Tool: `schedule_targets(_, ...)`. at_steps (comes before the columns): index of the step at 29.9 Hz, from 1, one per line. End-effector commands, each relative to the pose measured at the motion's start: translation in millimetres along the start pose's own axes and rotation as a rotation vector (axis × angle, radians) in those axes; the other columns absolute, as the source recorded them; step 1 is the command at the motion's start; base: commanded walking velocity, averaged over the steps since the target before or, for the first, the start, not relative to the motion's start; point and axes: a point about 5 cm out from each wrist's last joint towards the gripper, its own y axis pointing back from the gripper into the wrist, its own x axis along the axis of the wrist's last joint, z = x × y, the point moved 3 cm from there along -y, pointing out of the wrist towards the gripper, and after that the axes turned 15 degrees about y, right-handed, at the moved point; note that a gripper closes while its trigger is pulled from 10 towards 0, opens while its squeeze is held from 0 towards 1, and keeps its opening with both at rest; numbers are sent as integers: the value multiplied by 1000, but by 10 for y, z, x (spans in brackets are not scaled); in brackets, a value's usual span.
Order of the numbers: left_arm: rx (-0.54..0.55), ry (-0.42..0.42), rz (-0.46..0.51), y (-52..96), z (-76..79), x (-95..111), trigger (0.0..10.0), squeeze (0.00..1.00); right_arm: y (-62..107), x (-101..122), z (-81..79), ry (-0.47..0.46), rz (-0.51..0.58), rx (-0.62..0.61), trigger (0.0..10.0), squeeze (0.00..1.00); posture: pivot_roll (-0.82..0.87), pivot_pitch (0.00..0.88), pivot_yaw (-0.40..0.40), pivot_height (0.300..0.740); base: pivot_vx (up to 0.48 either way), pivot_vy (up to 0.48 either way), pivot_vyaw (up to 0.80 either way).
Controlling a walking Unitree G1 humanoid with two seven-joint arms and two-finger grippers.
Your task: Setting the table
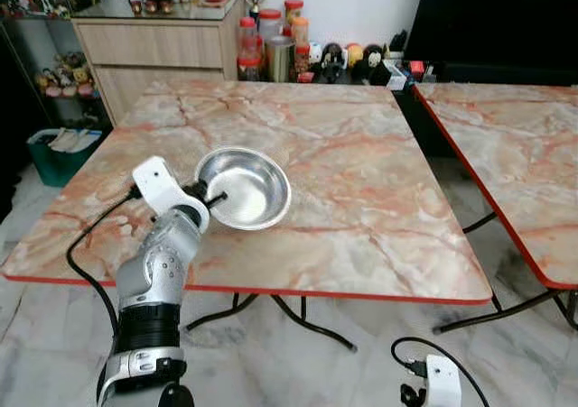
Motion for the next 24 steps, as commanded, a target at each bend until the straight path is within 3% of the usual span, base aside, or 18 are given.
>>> schedule_targets(1, 17, -7, -46, -5, -4, -80, 10000, 0, 1, -9, 1, 10, -6, 2, 10000, 0, 58, 0, -33, 740, 0, 0, 0)
schedule_targets(24, 104, 41, -90, 28, -99, -112, 10000, 0, 2, -14, 7, 3, -9, -4, 10000, 0, 55, 0, -32, 740, 0, 0, 0)
